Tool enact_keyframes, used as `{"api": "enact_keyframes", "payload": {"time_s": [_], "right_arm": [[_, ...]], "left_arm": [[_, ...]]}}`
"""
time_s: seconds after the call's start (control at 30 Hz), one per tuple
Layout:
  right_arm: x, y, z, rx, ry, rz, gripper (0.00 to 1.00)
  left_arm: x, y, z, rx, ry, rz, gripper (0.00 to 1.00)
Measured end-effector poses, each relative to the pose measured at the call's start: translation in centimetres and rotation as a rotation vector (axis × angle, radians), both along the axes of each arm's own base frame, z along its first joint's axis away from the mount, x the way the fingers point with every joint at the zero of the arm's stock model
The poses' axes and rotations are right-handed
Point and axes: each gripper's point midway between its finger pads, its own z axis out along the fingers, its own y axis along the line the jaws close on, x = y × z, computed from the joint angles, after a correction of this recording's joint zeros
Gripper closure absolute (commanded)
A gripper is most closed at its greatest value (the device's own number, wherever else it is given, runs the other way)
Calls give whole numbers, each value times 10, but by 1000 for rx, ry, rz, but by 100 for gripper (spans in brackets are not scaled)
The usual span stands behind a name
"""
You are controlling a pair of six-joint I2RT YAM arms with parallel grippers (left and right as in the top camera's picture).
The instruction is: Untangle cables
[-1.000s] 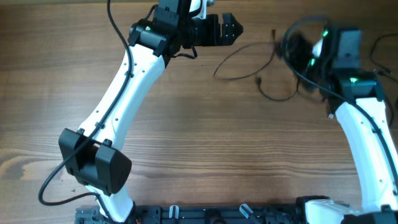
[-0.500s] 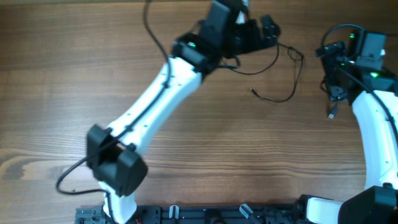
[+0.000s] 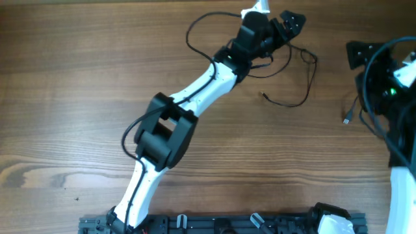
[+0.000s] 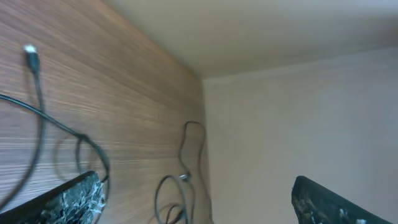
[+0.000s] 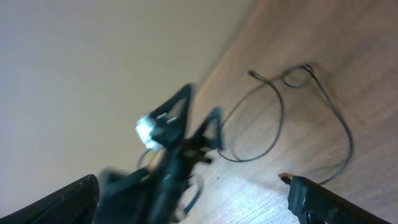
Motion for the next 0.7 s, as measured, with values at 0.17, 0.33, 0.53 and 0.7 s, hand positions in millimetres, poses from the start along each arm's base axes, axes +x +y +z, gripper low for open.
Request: {"api": "enact_keyframes", "payload": {"time_s": [0.17, 0.33, 0.53, 0.7], "right_arm": [[-16, 5, -7, -41, 39, 26, 1], [-20, 6, -35, -42, 157, 55, 0], [-22, 10, -45, -53, 195, 100, 0], [-28, 12, -51, -70, 220, 126, 0]], "left_arm": [[-18, -31, -49, -2, 89, 12, 0], [-41, -55, -96, 36, 152, -3, 0], [-34, -53, -139, 19, 185, 48, 2], [-21, -49, -139, -46, 176, 107, 7]]}}
